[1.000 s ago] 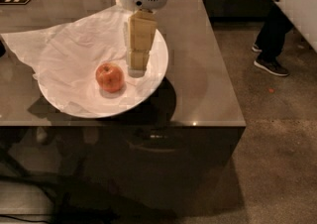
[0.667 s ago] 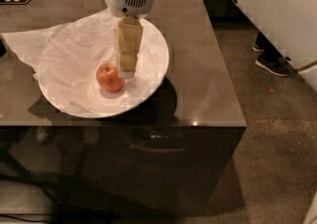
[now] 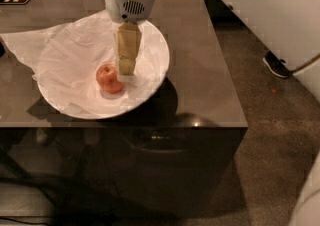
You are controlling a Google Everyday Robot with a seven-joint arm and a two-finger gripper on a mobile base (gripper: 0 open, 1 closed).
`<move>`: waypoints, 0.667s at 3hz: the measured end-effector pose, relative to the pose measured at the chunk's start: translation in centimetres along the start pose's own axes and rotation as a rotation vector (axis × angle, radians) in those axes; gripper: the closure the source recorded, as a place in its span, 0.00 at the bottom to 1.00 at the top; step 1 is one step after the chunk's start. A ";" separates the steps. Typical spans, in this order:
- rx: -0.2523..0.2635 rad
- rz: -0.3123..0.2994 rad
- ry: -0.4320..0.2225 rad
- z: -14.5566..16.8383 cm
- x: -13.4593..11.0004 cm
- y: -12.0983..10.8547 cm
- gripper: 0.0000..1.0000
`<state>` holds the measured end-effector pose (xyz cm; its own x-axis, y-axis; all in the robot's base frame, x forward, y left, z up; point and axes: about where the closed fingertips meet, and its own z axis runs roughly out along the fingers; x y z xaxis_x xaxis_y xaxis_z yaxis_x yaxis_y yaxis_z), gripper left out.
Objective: Pick apple from white bowl
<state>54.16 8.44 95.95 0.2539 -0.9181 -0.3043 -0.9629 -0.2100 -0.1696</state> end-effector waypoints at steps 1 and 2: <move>-0.016 -0.004 -0.023 3.6 0.0 -1.6 0.00; -0.038 -0.004 -0.042 6.5 0.0 -2.6 0.00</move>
Offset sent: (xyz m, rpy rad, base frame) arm 0.0450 0.0357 -0.0861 0.0367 0.0757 0.0330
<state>57.28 11.16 90.26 0.2605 -0.9027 -0.3425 -0.9644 -0.2270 -0.1354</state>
